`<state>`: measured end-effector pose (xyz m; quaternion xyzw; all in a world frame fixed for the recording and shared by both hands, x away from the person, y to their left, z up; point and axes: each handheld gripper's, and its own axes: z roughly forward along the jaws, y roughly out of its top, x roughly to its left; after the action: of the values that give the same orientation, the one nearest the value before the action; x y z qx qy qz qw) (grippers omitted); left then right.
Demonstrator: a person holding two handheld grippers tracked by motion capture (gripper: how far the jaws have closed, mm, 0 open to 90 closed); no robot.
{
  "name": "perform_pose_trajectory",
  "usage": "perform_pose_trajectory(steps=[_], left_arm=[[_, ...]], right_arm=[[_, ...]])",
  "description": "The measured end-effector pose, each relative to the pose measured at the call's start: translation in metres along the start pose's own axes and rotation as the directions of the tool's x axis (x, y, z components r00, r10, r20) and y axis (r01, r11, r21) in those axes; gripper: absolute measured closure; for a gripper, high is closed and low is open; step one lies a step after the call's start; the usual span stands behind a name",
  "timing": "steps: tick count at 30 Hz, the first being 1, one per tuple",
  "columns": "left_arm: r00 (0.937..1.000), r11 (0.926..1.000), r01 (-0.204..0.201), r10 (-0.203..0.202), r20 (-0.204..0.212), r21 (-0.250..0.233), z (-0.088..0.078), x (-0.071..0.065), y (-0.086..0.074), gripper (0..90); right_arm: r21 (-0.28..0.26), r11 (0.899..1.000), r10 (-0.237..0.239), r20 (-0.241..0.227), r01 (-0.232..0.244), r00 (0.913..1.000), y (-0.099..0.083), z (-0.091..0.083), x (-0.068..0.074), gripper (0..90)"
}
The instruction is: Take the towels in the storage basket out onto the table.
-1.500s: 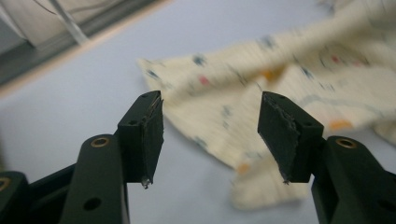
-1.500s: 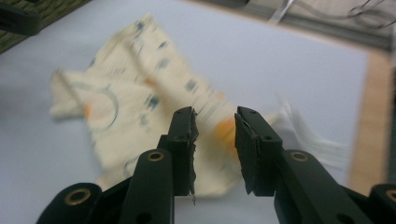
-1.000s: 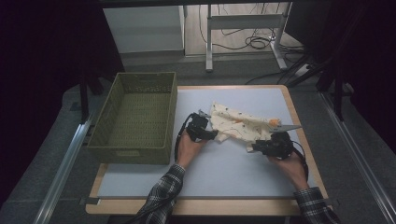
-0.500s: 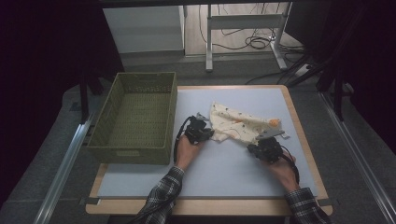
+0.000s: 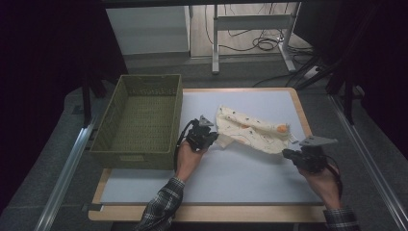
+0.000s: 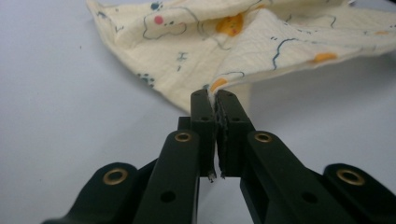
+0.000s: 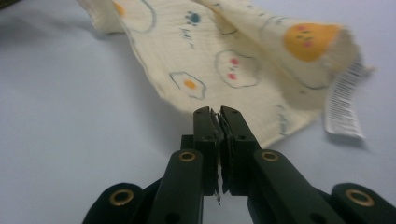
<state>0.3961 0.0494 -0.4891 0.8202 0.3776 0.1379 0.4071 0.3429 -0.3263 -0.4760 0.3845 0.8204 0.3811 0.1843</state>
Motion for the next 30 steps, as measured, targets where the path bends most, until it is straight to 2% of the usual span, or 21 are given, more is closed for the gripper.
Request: perform_pose_trajectory(steps=[4,5,6,8,9,10,11,13,14,15,18,19,20,23,25,26,27,28,29,30], left_arm=[[0.9984,0.9988,-0.045,0.046,0.032,-0.020,-0.023,-0.020,-0.004,85.9],[0.9967,0.9975,-0.069,0.069,0.042,-0.014,-0.032,-0.028,-0.009,85.8],[0.9967,0.9975,-0.069,0.069,0.042,-0.014,-0.032,-0.028,-0.009,85.6],[0.9954,0.9969,-0.077,0.078,0.056,-0.011,-0.040,-0.035,-0.019,84.6],[0.9931,0.9978,-0.065,0.064,0.099,0.013,-0.045,-0.038,-0.032,79.6],[0.9931,0.9978,-0.065,0.064,0.099,0.013,-0.045,-0.038,-0.032,72.5],[0.9910,0.9979,-0.056,0.052,0.123,0.033,-0.046,-0.038,-0.040,72.5],[0.9920,0.9977,-0.049,0.044,0.118,0.045,-0.047,-0.037,-0.050,56.2],[0.9927,0.9981,-0.042,0.037,0.115,0.044,-0.048,-0.036,-0.054,56.2],[0.9937,0.9989,-0.029,0.025,0.109,0.036,-0.049,-0.035,-0.057,53.1],[0.9925,0.9995,0.002,-0.006,0.122,0.030,-0.043,-0.034,-0.062,50.5],[0.9934,0.9995,-0.013,0.009,0.115,0.029,-0.034,-0.037,-0.064,49.3],[0.9934,0.9995,-0.013,0.009,0.115,0.029,-0.034,-0.037,-0.064,49.1],[0.9959,0.9991,-0.026,0.023,0.088,0.033,-0.018,-0.041,-0.065,49.0],[0.9974,0.9982,-0.036,0.033,0.063,0.047,-0.006,-0.043,-0.067,46.2],[0.9974,0.9982,-0.036,0.033,0.063,0.047,-0.006,-0.043,-0.067,46.5],[0.9977,0.9962,-0.054,0.051,0.045,0.069,-0.002,-0.046,-0.069,46.5],[0.9975,0.9969,-0.061,0.059,0.039,0.050,-0.001,-0.048,-0.072,50.1],[0.9975,0.9979,-0.050,0.048,0.052,0.040,-0.001,-0.049,-0.073,61.4],[0.9978,0.9981,-0.046,0.044,0.050,0.040,-0.001,-0.050,-0.073,61.4]], right_arm=[[-0.043,0.998,0.038,-0.023,-0.039,0.9990,-0.010,-0.028,-0.008,85.6],[-0.055,0.997,0.054,-0.042,-0.056,0.9976,-0.016,-0.036,-0.008,85.4],[-0.055,0.997,0.054,-0.042,-0.056,0.9976,-0.016,-0.036,-0.008,85.4],[-0.049,0.997,0.060,-0.065,-0.064,0.9960,-0.025,-0.041,-0.005,85.2],[-0.025,0.998,0.063,-0.085,-0.065,0.9944,-0.033,-0.041,0.000,84.6],[-0.025,0.998,0.063,-0.085,-0.065,0.9944,-0.033,-0.041,0.000,84.6],[-0.010,0.998,0.063,-0.093,-0.064,0.9936,-0.038,-0.040,0.002,83.7],[-0.009,0.998,0.058,-0.091,-0.059,0.9941,-0.047,-0.045,0.005,77.5],[-0.009,0.998,0.058,-0.091,-0.059,0.9941,-0.047,-0.045,0.005,77.5],[-0.027,0.998,0.062,-0.063,-0.063,0.9961,-0.047,-0.052,0.002,74.5],[-0.041,0.996,0.081,-0.054,-0.083,0.9952,-0.046,-0.056,-0.002,72.1],[-0.032,0.995,0.088,-0.038,-0.090,0.9954,-0.046,-0.055,-0.004,69.9],[-0.032,0.995,0.088,-0.038,-0.090,0.9954,-0.046,-0.055,-0.004,69.9],[0.004,0.997,0.083,-0.019,-0.083,0.9964,-0.052,-0.041,-0.002,68.0],[0.045,0.995,0.089,-0.023,-0.088,0.9958,-0.061,-0.022,0.003,63.5],[0.045,0.995,0.089,-0.023,-0.088,0.9958,-0.061,-0.022,0.003,63.5],[0.064,0.995,0.078,-0.009,-0.078,0.9969,-0.062,-0.018,0.005,63.4],[0.086,0.995,0.051,0.022,-0.052,0.9985,-0.065,-0.012,0.008,64.8],[0.068,0.995,0.070,0.006,-0.071,0.9975,-0.067,-0.012,0.011,77.7],[0.068,0.995,0.070,0.006,-0.071,0.9975,-0.067,-0.012,0.011,77.7]])
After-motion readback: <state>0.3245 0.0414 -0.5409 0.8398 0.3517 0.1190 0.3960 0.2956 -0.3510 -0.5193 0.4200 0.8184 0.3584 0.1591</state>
